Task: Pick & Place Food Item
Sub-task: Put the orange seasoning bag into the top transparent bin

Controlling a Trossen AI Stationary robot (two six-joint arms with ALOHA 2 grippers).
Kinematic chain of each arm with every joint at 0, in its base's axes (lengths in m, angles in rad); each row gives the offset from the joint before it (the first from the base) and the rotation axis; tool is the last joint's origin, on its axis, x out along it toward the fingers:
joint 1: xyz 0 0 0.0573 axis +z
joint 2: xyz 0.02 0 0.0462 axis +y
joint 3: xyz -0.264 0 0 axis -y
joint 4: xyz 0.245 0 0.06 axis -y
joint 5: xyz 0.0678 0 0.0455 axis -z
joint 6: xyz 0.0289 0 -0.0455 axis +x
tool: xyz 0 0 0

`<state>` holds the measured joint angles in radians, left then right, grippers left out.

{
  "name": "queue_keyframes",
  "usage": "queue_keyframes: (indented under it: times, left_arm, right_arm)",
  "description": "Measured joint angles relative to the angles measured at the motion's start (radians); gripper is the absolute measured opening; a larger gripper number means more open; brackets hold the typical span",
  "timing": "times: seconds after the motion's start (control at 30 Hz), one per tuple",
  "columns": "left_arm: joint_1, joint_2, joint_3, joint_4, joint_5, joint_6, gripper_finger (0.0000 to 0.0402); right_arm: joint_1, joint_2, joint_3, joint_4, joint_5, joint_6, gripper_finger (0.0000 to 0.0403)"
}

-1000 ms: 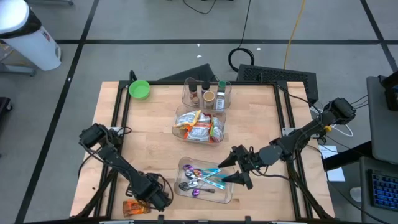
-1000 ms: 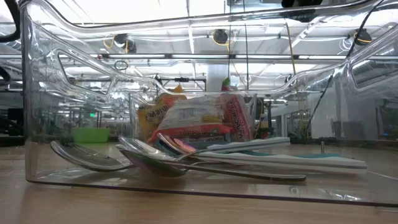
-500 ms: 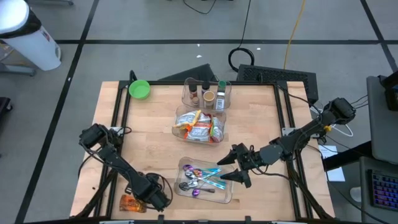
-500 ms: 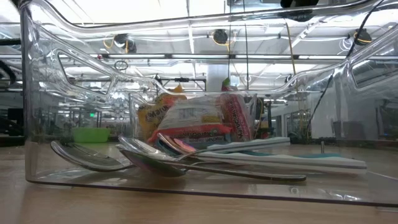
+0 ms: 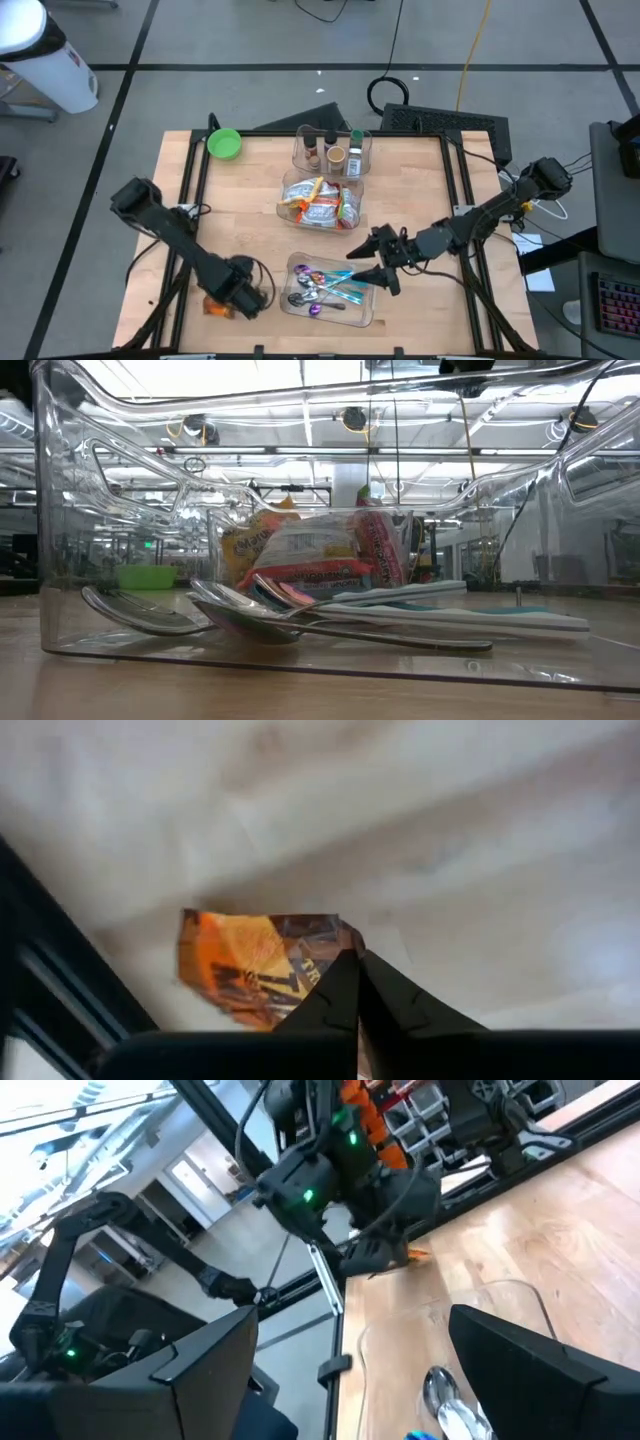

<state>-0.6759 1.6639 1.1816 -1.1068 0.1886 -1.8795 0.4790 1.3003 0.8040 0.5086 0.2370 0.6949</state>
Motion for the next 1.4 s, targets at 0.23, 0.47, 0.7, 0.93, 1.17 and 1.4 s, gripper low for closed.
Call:
queue_keyframes:
  times: [0.23, 0.47, 0.7, 0.93, 1.17, 1.4]
  left_arm:
    - [0.063, -0.156, 0.0, -0.14, -0.177, 0.001, 0.0001]
    - [0.15, -0.247, 0.0, -0.175, -0.304, 0.081, 0.0001]
    - [0.237, -0.266, 0.0, -0.17, -0.339, 0.207, 0.0]
    - [0.304, -0.284, 0.02, -0.128, -0.339, 0.322, 0.0]
    - [0.372, -0.297, 0.168, -0.188, -0.348, 0.462, 0.0]
    - [0.479, -0.299, 0.356, -0.235, -0.356, 0.626, 0.0]
  right_arm:
    - [-0.015, 0.0, 0.0, 0.023, -0.001, 0.0, 0.032]
    - [-0.015, 0.0, 0.0, 0.023, -0.001, 0.037, 0.032]
    - [-0.015, 0.0, 0.0, 0.023, -0.002, 0.05, 0.032]
    - [-0.015, 0.0, 0.0, 0.023, -0.002, 0.053, 0.032]
    - [-0.015, 0.0, 0.0, 0.022, -0.002, 0.051, 0.032]
    - [-0.015, 0.0, 0.0, 0.019, -0.002, 0.045, 0.032]
